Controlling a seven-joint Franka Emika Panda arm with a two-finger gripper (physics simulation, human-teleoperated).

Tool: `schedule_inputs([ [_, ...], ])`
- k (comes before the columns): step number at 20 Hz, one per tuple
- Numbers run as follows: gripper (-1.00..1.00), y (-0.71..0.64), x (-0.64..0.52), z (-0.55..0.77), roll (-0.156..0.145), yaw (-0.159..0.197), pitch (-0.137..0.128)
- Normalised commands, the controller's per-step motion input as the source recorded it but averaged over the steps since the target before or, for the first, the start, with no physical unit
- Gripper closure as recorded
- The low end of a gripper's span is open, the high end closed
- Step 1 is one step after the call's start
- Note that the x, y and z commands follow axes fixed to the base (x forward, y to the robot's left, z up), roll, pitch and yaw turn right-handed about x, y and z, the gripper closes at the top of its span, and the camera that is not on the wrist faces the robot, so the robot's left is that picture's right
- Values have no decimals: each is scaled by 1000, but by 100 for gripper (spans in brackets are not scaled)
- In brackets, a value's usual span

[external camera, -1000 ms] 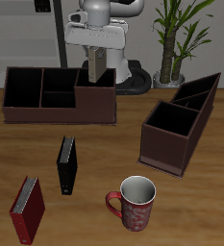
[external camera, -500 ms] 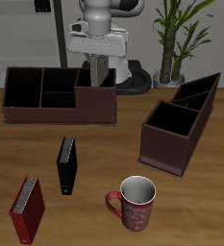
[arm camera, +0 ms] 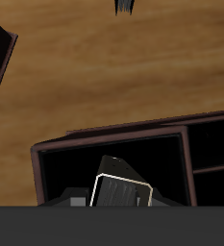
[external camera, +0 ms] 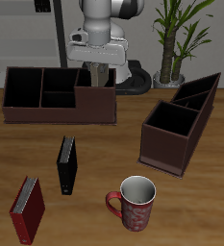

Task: Place the yellow book into the back desk caddy's right compartment

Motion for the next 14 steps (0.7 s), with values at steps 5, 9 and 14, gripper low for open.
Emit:
schedule_inputs([
  [5,100,-41,58,-222,-4,-1,35],
  [9,100,-24,93,-315,-1,-21,59],
  [14,-100,4,34,-219,30,-7,64],
])
